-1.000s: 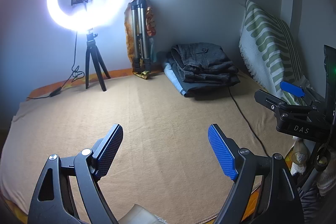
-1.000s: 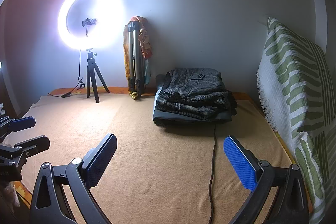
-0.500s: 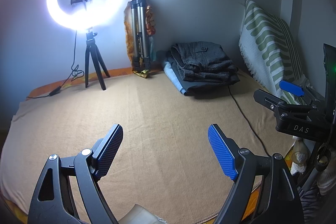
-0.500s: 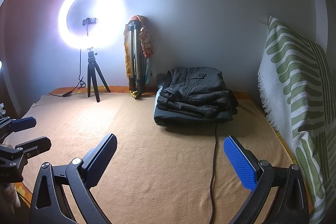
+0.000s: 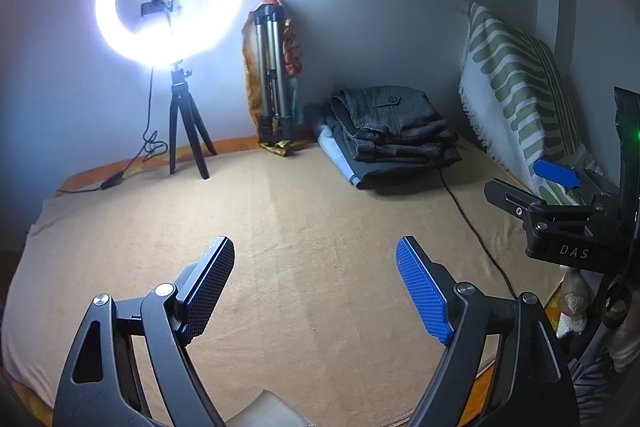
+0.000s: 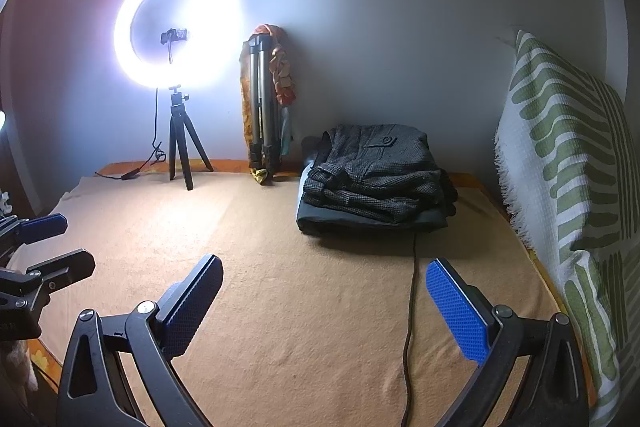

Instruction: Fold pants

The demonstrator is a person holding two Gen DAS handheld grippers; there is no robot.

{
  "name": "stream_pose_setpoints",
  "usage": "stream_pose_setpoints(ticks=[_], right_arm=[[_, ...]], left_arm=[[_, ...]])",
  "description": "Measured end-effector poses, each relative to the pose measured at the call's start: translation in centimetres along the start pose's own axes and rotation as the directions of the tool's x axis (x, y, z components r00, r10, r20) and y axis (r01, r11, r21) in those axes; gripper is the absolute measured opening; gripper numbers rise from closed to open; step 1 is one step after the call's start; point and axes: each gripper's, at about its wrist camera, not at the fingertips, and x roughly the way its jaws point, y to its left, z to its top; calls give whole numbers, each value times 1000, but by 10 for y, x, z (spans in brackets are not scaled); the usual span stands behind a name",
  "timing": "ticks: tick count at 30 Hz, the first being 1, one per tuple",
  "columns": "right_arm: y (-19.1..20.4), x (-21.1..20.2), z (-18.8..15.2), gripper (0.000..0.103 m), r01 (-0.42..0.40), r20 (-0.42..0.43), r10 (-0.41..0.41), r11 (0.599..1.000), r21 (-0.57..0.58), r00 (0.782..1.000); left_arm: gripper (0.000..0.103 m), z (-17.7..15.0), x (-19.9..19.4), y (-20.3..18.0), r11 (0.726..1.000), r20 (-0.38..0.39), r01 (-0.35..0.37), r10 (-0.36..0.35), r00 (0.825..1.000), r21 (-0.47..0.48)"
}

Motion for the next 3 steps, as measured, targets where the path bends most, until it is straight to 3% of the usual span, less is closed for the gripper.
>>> stream_pose_setpoints(ticks=[3], right_arm=[[0,0,0,103,1,-2,-1,1000,1,1000]], left_arm=[[83,1,2,1,1000,-11,1,-1,1000,-5]])
